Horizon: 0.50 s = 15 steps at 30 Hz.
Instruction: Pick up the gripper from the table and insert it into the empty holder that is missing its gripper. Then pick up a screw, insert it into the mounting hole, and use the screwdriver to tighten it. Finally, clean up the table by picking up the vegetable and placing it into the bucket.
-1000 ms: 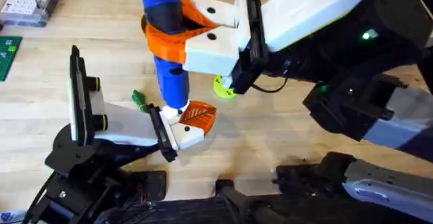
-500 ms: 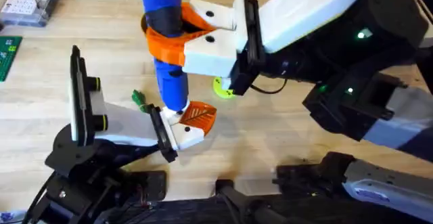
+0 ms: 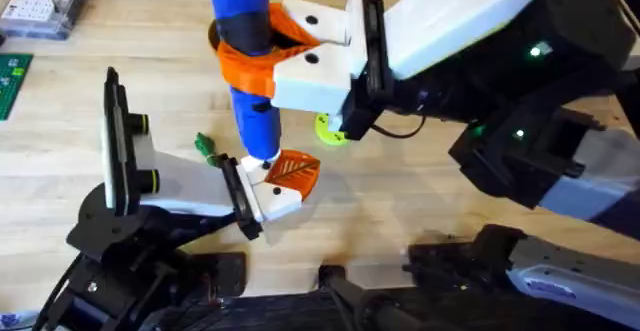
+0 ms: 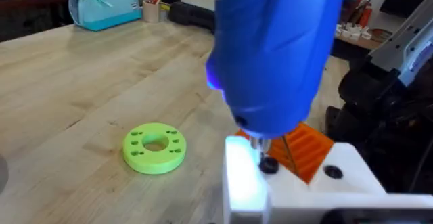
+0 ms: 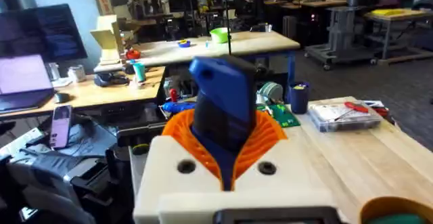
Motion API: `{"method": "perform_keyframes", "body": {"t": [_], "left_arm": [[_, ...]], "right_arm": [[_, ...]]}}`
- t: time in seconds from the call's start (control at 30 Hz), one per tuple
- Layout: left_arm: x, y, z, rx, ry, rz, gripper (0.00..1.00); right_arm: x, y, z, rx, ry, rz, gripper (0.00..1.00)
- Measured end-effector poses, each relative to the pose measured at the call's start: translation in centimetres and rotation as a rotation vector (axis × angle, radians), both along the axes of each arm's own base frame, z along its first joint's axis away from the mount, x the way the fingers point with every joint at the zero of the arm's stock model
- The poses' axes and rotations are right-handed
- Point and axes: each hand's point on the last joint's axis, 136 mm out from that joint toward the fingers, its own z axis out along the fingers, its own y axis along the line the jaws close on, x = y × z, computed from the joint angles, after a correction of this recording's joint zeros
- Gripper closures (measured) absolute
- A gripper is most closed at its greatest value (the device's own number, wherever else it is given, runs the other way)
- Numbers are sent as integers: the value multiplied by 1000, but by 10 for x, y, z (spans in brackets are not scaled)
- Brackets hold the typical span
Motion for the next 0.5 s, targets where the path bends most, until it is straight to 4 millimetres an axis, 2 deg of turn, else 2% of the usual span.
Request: {"method": "perform_keyframes", "body": {"t": [0.27, 0.5], "left_arm": [[0, 0, 0, 0, 0, 1, 986], [0, 0, 0, 0, 0, 1, 986]], "right_arm": [[-6, -6, 11, 23, -27, 0, 967], [-7, -7, 13, 26, -30, 0, 966]]}}
